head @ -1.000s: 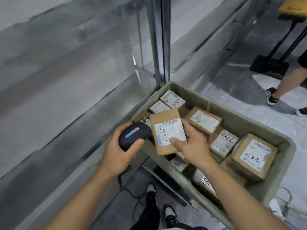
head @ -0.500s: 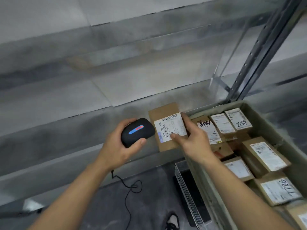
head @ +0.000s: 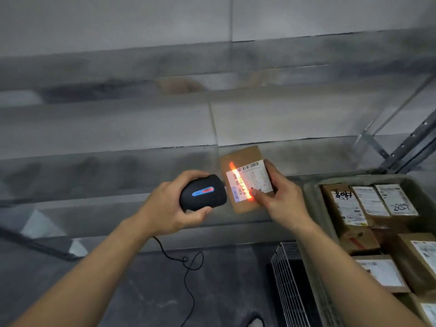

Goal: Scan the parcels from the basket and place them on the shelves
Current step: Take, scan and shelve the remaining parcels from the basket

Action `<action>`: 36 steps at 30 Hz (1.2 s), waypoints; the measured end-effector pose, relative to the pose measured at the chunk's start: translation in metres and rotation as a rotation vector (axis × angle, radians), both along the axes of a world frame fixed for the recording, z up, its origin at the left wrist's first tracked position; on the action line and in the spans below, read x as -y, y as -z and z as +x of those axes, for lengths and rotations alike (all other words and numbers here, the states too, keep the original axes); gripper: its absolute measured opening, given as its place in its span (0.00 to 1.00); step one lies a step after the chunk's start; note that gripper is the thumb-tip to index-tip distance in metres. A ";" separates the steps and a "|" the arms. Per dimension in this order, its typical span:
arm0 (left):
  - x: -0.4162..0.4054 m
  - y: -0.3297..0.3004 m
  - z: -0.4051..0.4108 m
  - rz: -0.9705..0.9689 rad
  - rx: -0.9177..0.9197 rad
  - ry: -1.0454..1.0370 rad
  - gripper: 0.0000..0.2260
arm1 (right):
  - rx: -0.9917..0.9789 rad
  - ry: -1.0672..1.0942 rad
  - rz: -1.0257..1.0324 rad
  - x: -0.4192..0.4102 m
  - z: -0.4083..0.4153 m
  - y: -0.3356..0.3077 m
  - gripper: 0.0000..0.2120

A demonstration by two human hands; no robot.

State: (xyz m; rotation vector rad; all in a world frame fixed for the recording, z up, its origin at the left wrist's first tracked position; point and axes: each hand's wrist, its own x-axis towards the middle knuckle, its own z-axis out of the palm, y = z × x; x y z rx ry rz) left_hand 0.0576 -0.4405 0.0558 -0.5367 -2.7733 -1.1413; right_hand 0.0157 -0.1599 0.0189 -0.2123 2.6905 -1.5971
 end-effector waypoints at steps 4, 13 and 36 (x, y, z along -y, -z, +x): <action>0.033 -0.004 0.016 -0.037 -0.017 -0.006 0.29 | 0.001 -0.051 0.017 0.029 0.005 -0.003 0.34; 0.092 -0.007 0.041 -0.040 -0.028 -0.049 0.30 | -0.012 -0.124 0.004 0.088 0.015 -0.004 0.34; 0.261 0.015 0.167 0.486 -0.287 -0.854 0.27 | -0.081 -0.526 -0.145 0.332 0.043 -0.024 0.35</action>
